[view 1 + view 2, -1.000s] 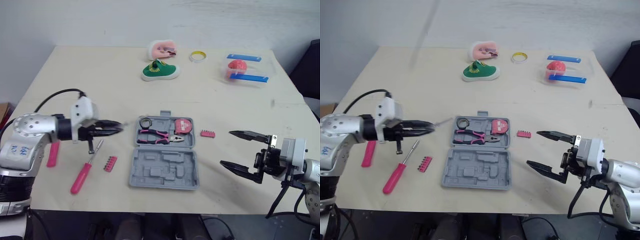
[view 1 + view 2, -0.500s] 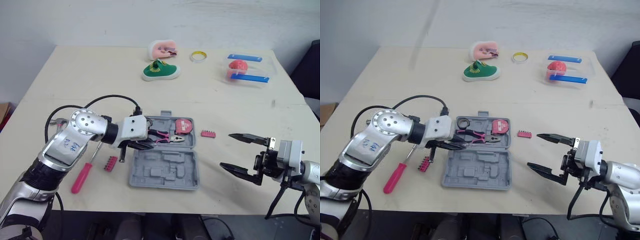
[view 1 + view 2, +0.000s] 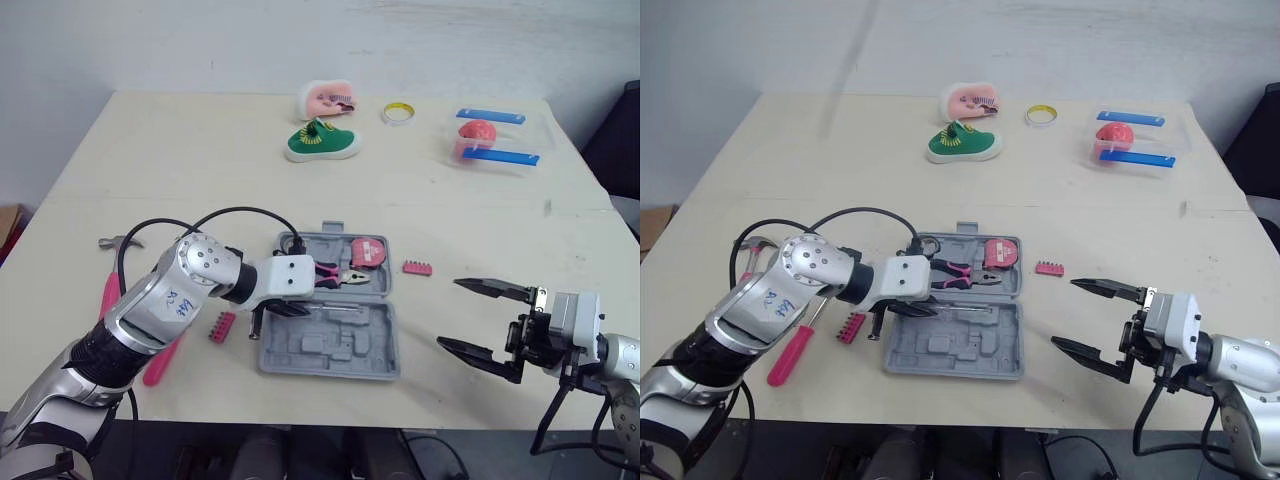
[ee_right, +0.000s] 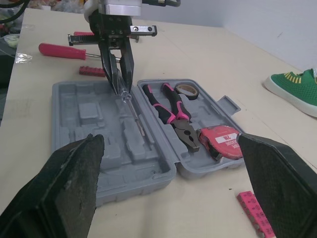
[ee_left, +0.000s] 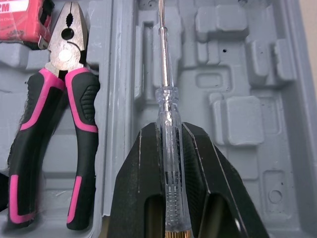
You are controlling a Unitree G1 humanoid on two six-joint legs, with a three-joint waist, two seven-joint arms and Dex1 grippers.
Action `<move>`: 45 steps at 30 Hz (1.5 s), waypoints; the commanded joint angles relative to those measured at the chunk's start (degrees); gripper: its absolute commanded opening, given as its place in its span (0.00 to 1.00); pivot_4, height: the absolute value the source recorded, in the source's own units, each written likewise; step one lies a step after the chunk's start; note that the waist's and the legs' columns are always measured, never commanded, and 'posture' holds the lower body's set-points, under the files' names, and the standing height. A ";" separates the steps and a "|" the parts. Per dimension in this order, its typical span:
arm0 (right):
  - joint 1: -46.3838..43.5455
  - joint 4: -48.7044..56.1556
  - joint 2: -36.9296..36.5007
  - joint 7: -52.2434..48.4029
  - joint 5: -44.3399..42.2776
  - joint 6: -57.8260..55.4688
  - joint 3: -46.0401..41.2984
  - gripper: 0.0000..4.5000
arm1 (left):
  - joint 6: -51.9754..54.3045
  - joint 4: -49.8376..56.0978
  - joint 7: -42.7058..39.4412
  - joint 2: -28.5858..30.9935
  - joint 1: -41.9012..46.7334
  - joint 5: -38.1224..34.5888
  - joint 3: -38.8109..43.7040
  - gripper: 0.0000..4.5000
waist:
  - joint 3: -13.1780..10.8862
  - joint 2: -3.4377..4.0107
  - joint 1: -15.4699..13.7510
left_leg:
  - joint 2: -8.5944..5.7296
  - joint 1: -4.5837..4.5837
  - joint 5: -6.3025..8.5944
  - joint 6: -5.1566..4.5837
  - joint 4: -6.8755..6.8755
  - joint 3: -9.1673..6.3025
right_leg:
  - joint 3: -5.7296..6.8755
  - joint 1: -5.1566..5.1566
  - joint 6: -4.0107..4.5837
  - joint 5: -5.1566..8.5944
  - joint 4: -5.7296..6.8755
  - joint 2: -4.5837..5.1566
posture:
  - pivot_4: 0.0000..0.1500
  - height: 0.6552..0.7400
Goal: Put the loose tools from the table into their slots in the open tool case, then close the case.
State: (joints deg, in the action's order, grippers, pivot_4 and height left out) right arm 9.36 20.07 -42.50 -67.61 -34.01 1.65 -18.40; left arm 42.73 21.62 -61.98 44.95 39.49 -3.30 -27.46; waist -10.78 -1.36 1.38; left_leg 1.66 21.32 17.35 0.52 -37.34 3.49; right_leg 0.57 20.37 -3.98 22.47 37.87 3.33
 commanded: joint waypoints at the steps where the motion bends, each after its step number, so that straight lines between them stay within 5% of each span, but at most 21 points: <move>1: 1.01 -1.29 0.99 -1.81 -0.05 3.63 -1.32 1.00 | 0.46 0.37 1.02 -0.99 1.21 1.43 -0.31 0.01 | 0.00 0.00 -0.05 | 0.00 0.00 0.00 0.00 0.00 0.00 | 0.00 0.00 0.00 0.00 0.00 0.00 | 1.00 1.00; 30: 5.30 -5.79 2.81 -4.89 -0.03 10.83 -1.22 1.00 | -9.99 -3.40 0.96 -2.74 -0.66 9.58 -2.65 0.01 | 0.00 0.01 -0.16 | 0.00 -0.10 -0.02 0.01 -0.03 0.00 | 0.00 -0.09 0.00 0.00 0.02 0.01 | 1.00 1.00; 37: 5.45 -6.78 2.74 -5.67 -0.29 11.15 -1.19 1.00 | -20.07 -2.76 0.83 -4.72 -2.11 6.68 1.37 0.72 | 0.00 0.00 -0.50 | 0.00 -0.07 -0.01 -0.01 -0.09 -0.01 | 0.02 -0.09 0.00 0.00 0.02 0.03 | 1.00 1.00; 41: 5.76 -7.07 2.43 -6.27 -0.68 10.84 -1.35 1.00 | -22.54 0.12 -1.72 -2.21 -4.30 2.80 5.87 0.72 | 0.01 0.02 -0.40 | 0.01 -0.09 -0.02 -0.01 -0.05 0.00 | 0.01 -0.09 0.00 0.00 0.02 0.01 | 1.00 1.00; 45: 5.71 -6.80 2.59 -6.08 -1.06 10.55 -1.37 1.00 | -25.33 -2.62 0.50 -5.88 -6.09 -2.08 11.15 0.72 | 0.01 0.02 -0.91 | 0.01 -0.10 -0.02 -0.01 -0.10 -0.01 | 0.02 -0.12 0.00 0.00 0.04 0.03 | 1.00 1.00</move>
State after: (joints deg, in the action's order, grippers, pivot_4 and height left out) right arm 14.89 12.60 -39.98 -73.51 -33.52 12.02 -18.44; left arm 19.07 19.16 -62.54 39.83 33.48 -2.88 -19.16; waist -10.77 -1.34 0.48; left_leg 1.66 21.23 17.34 0.48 -37.47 3.49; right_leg 0.60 20.24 -3.98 22.47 37.91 3.37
